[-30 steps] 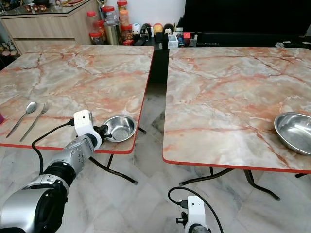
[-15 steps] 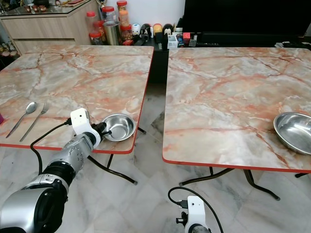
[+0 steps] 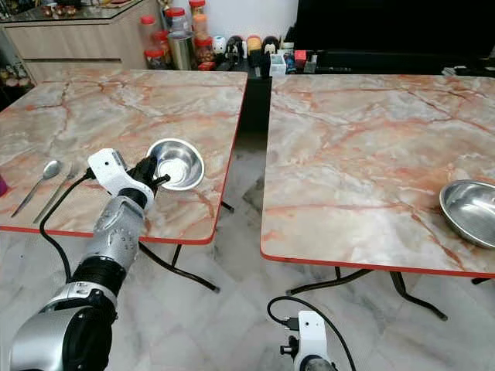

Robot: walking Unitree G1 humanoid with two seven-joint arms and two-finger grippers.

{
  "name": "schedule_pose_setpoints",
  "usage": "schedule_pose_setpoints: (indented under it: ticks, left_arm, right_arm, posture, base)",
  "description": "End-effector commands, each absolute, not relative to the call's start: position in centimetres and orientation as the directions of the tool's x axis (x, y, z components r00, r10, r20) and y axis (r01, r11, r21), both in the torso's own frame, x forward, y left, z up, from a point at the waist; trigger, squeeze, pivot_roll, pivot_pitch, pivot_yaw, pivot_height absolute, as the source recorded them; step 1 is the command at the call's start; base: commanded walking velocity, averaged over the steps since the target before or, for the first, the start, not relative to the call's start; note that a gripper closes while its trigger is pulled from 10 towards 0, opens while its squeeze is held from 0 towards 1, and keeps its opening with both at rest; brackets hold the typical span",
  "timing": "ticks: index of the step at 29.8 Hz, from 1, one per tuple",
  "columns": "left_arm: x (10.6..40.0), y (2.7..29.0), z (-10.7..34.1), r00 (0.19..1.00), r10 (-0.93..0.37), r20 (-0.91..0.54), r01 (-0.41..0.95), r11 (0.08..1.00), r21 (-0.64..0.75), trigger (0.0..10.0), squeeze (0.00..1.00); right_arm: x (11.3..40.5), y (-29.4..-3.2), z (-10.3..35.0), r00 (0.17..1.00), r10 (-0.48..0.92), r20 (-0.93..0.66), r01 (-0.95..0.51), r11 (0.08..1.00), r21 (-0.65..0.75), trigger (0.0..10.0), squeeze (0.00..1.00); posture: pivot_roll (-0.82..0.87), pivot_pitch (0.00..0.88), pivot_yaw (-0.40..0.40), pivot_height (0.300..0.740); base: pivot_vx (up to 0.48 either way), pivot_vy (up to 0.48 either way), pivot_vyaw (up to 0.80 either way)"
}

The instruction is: Setting the table

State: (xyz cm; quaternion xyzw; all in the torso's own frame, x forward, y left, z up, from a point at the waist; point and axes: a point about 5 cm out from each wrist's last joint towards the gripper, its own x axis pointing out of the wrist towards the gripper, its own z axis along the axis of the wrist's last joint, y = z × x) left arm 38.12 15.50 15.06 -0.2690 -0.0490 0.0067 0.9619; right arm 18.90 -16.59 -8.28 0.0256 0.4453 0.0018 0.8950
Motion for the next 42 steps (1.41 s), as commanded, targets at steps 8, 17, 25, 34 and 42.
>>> schedule_pose_setpoints:
  ticks: [8, 17, 25, 34, 42]
  left_arm:
    - [37.82, 16.35, 15.58, 0.987, 0.088, 0.135, -0.008, 0.862, -0.506, 10.0, 0.0]
    - [37.73, 16.53, 15.5, 0.986, 0.101, 0.135, -0.02, 0.866, -0.499, 10.0, 0.0]
    - [37.78, 16.46, 15.54, 0.985, 0.104, 0.136, -0.023, 0.867, -0.499, 10.0, 0.0]
    - [37.85, 16.47, 15.68, 0.985, 0.104, 0.138, -0.022, 0.866, -0.5, 10.0, 0.0]
    - [37.89, 16.41, 16.01, 0.983, 0.104, 0.151, -0.015, 0.867, -0.498, 10.0, 0.0]
  right_arm:
    - [19.24, -16.73, -8.1, 0.61, 0.024, -0.792, 0.017, 0.999, 0.043, 10.0, 0.0]
    - [19.39, -16.85, -8.01, 0.613, 0.02, -0.789, 0.017, 0.999, 0.038, 10.0, 0.0]
    - [19.42, -16.88, -8.0, 0.611, 0.019, -0.791, 0.015, 0.999, 0.035, 10.0, 0.0]
    - [19.53, -16.84, -7.95, 0.614, 0.022, -0.789, 0.012, 0.999, 0.037, 10.0, 0.0]
    - [19.66, -16.83, -7.87, 0.62, 0.024, -0.784, 0.015, 0.999, 0.042, 10.0, 0.0]
  posture:
    - [0.0, 0.0, 0.028, 0.74]
    - [0.0, 0.0, 0.026, 0.74]
    - [0.0, 0.0, 0.023, 0.74]
    - [0.0, 0.0, 0.023, 0.74]
    - [0.0, 0.0, 0.023, 0.74]
  base:
    - [0.0, 0.0, 0.0]
    - [0.0, -0.391, 0.0]
    - [0.0, -0.414, 0.0]
    - [0.0, -0.412, 0.0]
    - [0.0, -0.411, 0.0]
